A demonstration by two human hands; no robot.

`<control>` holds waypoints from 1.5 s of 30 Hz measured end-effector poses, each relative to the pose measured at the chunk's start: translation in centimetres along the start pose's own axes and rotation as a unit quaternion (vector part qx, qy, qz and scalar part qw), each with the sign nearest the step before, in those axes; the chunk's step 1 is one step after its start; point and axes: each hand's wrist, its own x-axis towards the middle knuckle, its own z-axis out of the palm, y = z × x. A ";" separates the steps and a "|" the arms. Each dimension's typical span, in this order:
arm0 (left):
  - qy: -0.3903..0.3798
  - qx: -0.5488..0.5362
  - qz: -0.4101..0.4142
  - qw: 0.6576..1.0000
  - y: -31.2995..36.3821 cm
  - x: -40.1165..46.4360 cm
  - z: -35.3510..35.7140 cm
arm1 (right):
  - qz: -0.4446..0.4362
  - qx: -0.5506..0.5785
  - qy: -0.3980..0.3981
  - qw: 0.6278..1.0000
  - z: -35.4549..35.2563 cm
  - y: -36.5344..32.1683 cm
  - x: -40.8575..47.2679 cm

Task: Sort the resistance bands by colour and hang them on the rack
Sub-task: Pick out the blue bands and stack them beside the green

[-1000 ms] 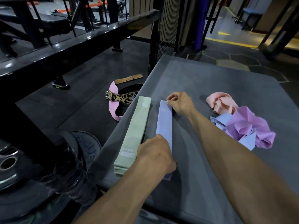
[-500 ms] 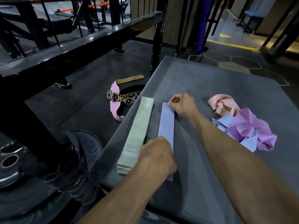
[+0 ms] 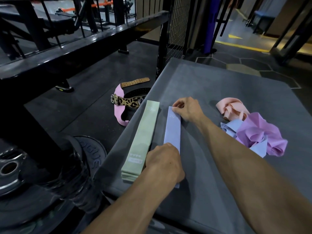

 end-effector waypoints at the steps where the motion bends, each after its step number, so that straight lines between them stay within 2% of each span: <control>1: 0.001 0.000 0.003 1.000 0.1 0.0 0.0 | -0.001 -0.001 0.001 1.000 0.0 0.0 0.0; 8: 0.010 -0.022 0.006 1.000 -0.4 -0.5 -0.7 | -0.008 -0.017 0.017 1.000 -1.6 0.1 -1.6; 12: 0.068 -0.038 0.035 0.996 -0.8 -1.3 -1.0 | -0.025 -0.169 0.044 0.984 -5.3 1.7 -4.2; 14: 0.079 -0.042 0.055 0.994 -0.8 -1.8 -1.3 | -0.004 -0.244 0.044 0.969 -7.3 2.9 -5.7; 17: 0.084 -0.031 0.072 0.993 -0.6 -2.8 -1.5 | 0.037 -0.289 0.014 0.957 -9.9 4.8 -8.0; 23: 0.104 -0.021 0.097 0.990 0.0 -4.4 -1.8 | 0.000 -0.288 -0.091 0.953 -12.6 5.8 -12.4; 31: 0.117 -0.015 0.122 0.985 0.1 -5.3 -1.5 | 0.077 -0.282 -0.037 0.956 -13.3 4.2 -14.9; 35: 0.117 -0.034 0.135 0.983 -0.3 -5.6 -1.7 | 0.072 -0.210 0.040 0.974 -14.5 3.9 -15.9; 39: 0.140 -0.075 0.163 0.974 -0.6 -6.1 -1.9 | 0.020 -0.137 0.172 0.975 -16.5 2.9 -17.5; 42: 0.185 -0.130 0.196 0.954 -0.5 -6.1 -1.8 | -0.029 -0.086 0.214 0.973 -17.9 1.2 -19.7; 45: 0.232 -0.258 0.262 0.901 -0.1 -6.2 -1.9 | -0.051 -0.022 0.229 0.972 -18.5 -0.6 -22.5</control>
